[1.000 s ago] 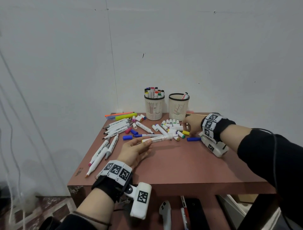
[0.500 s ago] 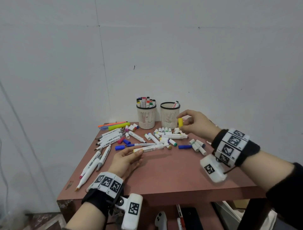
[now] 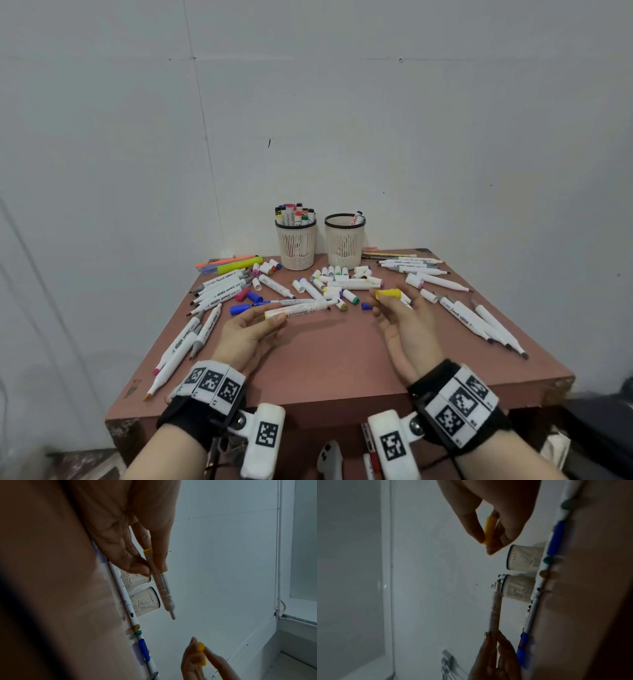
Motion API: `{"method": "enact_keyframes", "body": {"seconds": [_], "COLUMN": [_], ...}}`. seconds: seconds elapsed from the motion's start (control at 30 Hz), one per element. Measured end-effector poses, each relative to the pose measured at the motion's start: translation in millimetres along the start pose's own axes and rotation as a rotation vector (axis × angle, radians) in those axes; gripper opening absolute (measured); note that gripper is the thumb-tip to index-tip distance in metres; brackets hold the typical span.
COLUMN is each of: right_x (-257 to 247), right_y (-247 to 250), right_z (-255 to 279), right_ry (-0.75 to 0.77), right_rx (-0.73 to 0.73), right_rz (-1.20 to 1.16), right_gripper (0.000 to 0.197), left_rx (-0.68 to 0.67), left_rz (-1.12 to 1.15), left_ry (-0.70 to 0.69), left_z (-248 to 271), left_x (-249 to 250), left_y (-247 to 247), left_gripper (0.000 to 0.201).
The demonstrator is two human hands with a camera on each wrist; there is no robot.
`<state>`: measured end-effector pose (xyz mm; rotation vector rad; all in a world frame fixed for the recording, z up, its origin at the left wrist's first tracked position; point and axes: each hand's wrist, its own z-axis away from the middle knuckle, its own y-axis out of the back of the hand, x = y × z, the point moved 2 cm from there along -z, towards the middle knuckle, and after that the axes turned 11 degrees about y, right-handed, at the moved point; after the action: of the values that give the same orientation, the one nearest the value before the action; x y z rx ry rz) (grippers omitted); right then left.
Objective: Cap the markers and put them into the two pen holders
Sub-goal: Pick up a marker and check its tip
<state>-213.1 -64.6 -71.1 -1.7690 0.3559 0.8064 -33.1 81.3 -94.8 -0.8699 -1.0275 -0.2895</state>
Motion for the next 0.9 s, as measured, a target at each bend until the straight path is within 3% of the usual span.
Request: {"method": "enact_keyframes", "body": {"seconds": [0.27,0.4,0.6,0.77,0.9], "right_x": [16,20,24,25,27], "right_y": [8,10,14,12,11], "right_z": [-6,-7,-8,-6,-4], "right_ry": [-0.034,-0.057,-0.080,-0.084,-0.089], "right_rx": [0.062,0.055,0.012,-0.077,-0.149], "right_rz": [-0.090,-0.028,0.018,0.100,0.180], "right_gripper": [0.020,0.026,0.029,0.026,0.026], "left_rx": [-0.004,-0.035,-0.047,-0.061,-0.078], "left_rz": [-0.046,-0.061,-0.104,-0.128,-0.141], "left_ry": [-0.084,-0.128,-0.165,-0.144,-0.149], "left_z": [1,0,-2,-3,0], "left_x": [0,1,0,-2,-2], "left_y": [-1,1,3,3,1], "left_gripper": [0.024,0.060,0.093,0.077,0.085]}}
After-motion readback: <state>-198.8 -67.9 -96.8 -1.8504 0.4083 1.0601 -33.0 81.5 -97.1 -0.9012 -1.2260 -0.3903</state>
